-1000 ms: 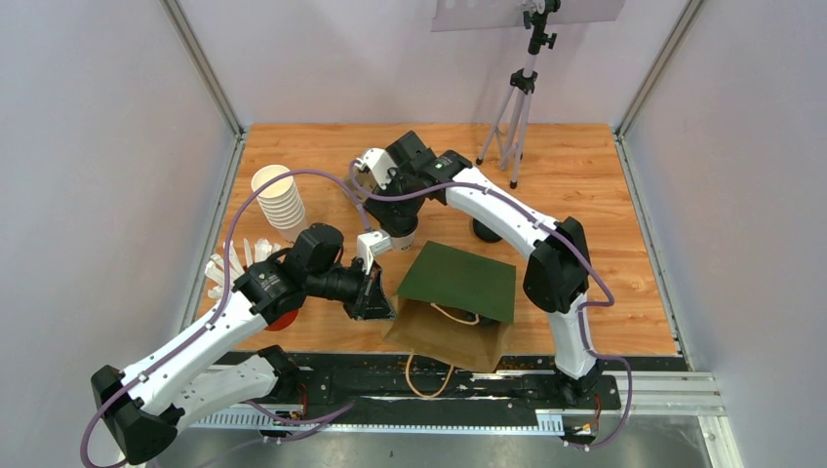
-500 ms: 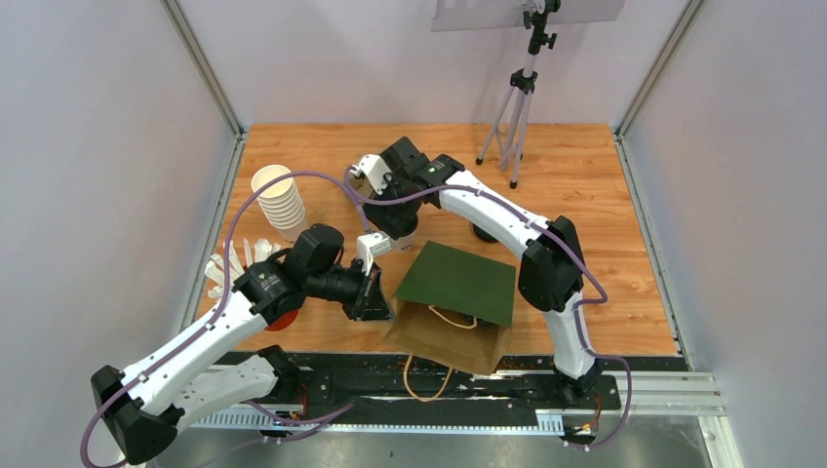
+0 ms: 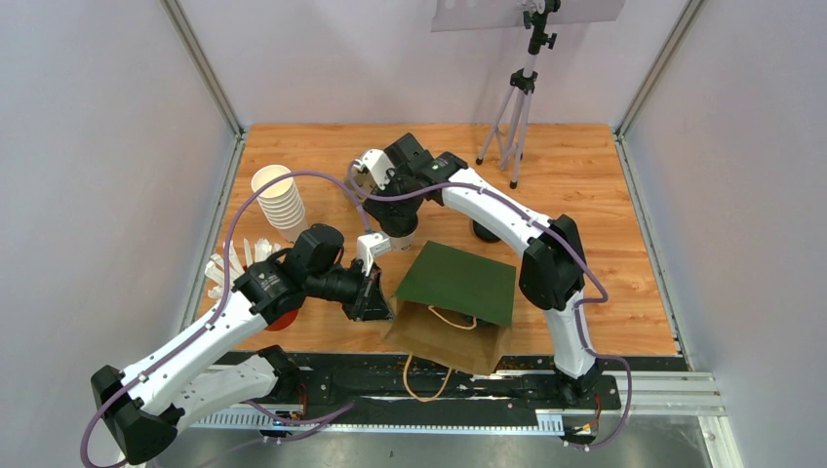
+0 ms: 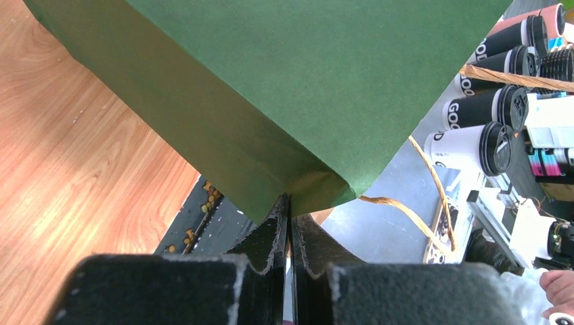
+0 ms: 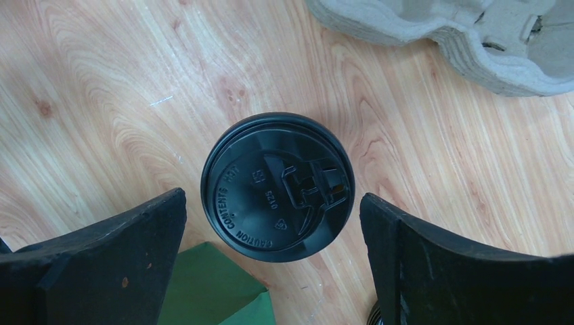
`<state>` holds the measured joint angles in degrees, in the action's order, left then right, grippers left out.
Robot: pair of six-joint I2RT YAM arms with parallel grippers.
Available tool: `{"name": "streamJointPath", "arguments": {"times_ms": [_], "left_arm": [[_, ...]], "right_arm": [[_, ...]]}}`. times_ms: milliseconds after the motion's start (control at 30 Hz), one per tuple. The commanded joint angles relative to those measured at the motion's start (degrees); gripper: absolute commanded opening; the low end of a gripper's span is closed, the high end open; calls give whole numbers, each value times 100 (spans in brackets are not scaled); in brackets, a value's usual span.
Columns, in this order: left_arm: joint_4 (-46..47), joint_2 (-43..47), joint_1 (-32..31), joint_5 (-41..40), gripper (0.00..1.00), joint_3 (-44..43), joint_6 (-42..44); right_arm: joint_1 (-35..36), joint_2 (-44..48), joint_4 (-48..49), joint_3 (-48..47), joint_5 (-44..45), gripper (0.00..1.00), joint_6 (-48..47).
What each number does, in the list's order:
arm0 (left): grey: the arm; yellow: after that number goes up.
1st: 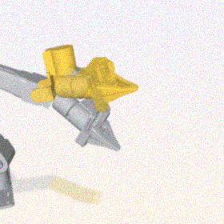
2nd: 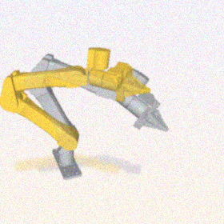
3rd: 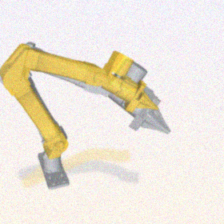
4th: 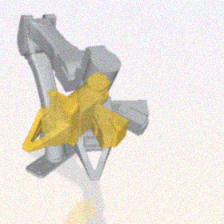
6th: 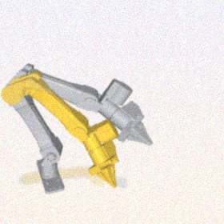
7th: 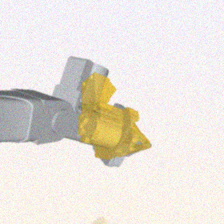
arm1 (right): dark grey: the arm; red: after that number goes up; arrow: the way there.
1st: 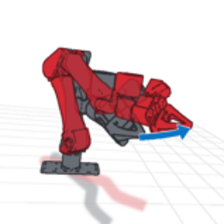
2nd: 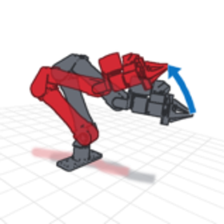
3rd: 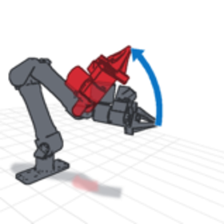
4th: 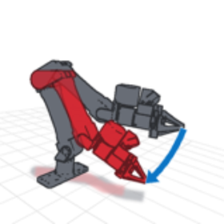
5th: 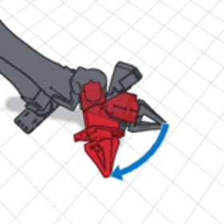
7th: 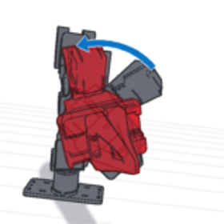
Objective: Pack the takeout coffee
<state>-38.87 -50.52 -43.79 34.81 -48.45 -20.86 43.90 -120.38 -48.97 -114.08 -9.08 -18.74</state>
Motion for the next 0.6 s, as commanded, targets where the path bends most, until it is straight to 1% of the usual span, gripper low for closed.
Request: {"name": "streamJointPath", "arguments": {"times_ms": [0, 133, 200, 567], "left_arm": [[-21, 1, -24, 28, 8, -283, 151], [-80, -17, -24, 17, 8, -297, 187], [-90, -25, -24, 31, 8, -305, 194], [-246, -90, -24, -34, 8, -402, 278]], "right_arm": [[-134, 315, 575, 145, -203, 100, 208], [-244, 706, 1346, 982, -452, 100, 247], [-265, 814, 1638, 1198, -544, 100, 216], [-286, 677, 1686, 1223, -604, 99, 161]]}}
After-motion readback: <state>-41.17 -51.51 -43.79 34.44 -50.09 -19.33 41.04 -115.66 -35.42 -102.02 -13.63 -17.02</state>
